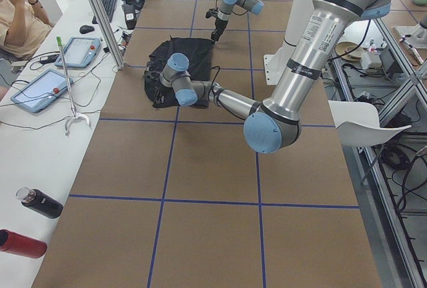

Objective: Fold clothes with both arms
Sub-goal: 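Grasp the folded corner with the right gripper and drag it toward the robot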

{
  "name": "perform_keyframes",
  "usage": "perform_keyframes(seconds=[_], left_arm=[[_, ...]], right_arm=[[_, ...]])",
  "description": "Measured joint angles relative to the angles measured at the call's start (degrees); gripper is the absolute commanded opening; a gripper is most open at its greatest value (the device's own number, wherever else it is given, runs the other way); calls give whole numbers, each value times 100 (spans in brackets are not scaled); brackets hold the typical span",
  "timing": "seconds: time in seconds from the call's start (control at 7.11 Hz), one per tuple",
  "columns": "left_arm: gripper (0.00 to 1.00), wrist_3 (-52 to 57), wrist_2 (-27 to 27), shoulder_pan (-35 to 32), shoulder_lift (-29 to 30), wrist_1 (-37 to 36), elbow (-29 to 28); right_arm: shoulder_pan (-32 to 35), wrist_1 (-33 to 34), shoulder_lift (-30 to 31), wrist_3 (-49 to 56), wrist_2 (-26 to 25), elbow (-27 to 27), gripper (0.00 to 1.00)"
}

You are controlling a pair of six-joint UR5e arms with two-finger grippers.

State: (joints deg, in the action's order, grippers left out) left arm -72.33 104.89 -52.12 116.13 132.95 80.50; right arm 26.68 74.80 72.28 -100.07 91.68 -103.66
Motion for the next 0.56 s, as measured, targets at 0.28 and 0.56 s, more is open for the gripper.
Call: perform_keyframes(seconds=[0.28, 0.56], left_arm=[[38, 0, -96, 0, -38, 2, 4], [38, 0, -140, 0, -50, 2, 5]], right_arm=[[9, 0, -10, 53, -72, 3, 41], [15, 0, -12, 70, -101, 3, 0]])
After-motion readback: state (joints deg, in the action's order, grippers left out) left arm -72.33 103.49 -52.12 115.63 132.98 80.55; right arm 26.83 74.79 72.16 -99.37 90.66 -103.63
